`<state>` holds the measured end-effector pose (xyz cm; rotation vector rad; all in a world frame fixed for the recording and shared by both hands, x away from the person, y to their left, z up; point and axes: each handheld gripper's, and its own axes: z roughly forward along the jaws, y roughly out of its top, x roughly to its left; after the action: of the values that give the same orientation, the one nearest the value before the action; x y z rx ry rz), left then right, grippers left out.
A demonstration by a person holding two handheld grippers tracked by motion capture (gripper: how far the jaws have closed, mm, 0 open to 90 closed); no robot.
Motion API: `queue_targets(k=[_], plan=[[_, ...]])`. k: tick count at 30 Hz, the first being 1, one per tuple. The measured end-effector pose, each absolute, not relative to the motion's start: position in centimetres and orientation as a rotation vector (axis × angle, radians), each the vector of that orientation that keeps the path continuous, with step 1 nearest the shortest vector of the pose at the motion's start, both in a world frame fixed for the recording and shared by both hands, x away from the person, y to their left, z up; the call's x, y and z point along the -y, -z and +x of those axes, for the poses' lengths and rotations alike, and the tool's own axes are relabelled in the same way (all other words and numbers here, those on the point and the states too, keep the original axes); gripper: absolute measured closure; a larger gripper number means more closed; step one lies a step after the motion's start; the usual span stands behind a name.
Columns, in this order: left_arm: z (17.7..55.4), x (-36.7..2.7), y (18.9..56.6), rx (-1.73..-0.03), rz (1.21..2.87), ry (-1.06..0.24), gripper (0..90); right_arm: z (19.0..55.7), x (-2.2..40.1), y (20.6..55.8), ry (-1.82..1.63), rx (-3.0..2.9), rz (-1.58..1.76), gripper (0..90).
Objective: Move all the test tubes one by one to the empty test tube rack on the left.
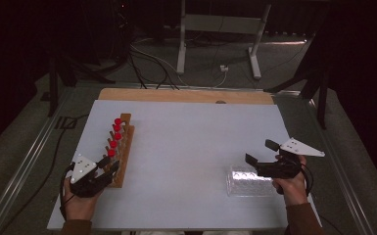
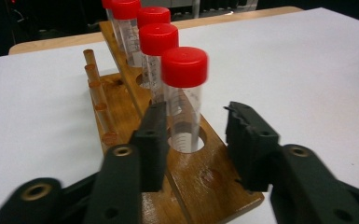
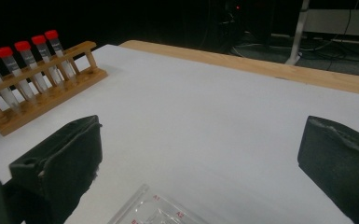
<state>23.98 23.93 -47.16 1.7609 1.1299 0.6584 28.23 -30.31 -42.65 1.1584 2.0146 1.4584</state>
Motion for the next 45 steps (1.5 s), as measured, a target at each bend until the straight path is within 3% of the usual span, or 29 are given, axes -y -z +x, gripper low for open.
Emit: queue_targets(k=[16, 31, 45], plan=[[23.1, -24.5, 45.0, -1.11, 1.626, -0.706, 17.3, 27.7, 31.4, 43.0, -1.446, -1.991, 1.165, 0.0], [22.8, -25.2, 44.5, -1.135, 1.531, -0.762, 2.6, 26.1, 31.7, 44.3, -1.428, -1.932, 1.118, 0.0], [22.8, -25.6, 44.8, -1.167, 1.511, -0.787, 0.6, 25.4, 32.5, 45.4, -1.437, -1.875, 1.147, 0.0]])
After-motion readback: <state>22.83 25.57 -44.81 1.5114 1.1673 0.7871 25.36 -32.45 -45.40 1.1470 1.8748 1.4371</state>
